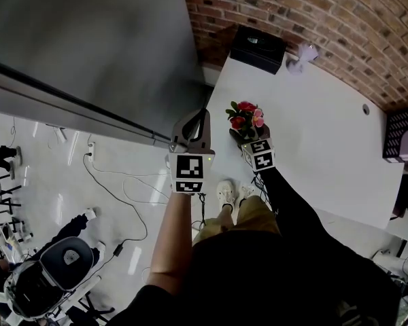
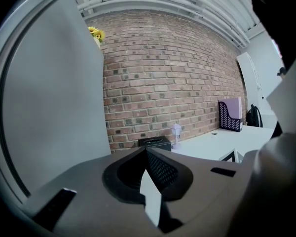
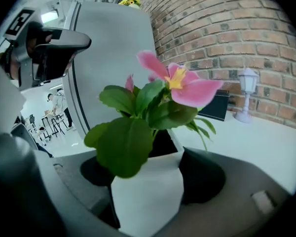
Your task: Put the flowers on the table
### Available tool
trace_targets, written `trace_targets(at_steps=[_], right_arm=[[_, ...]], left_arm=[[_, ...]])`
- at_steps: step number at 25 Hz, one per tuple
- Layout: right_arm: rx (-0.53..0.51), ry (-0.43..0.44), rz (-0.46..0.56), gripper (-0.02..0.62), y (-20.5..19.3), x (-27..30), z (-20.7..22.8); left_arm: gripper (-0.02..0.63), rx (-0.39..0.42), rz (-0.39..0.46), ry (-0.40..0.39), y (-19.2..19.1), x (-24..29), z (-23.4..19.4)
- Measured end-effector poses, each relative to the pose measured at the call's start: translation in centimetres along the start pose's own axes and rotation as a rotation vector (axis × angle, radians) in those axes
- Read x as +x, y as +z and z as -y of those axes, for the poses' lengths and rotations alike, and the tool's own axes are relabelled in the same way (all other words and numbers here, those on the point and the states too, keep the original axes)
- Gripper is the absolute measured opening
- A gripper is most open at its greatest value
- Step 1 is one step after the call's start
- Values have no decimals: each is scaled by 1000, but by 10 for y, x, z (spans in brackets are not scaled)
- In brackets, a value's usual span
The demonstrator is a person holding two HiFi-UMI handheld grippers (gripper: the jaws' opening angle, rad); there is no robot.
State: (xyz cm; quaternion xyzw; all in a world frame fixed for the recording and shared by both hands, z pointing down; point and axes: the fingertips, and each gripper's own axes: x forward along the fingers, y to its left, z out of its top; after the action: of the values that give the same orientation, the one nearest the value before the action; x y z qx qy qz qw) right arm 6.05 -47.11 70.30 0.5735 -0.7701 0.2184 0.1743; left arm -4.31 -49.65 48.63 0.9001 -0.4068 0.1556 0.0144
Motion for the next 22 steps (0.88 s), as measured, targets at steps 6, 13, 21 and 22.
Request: trace_targets(at_steps=[6, 13, 21, 22], right_arm=[[8, -46, 5, 362, -9, -31, 4], [57, -142, 73, 362, 3, -85, 27], [24, -201, 224, 362, 67, -139, 47], [15, -203, 246, 362, 78, -145, 51]], left_arm=[[8, -9, 10, -25, 9, 4, 6], [8, 9, 51, -84, 33, 14, 26], [8, 29, 61, -124, 48, 19, 42], [9, 30, 62, -124, 50, 18, 43]])
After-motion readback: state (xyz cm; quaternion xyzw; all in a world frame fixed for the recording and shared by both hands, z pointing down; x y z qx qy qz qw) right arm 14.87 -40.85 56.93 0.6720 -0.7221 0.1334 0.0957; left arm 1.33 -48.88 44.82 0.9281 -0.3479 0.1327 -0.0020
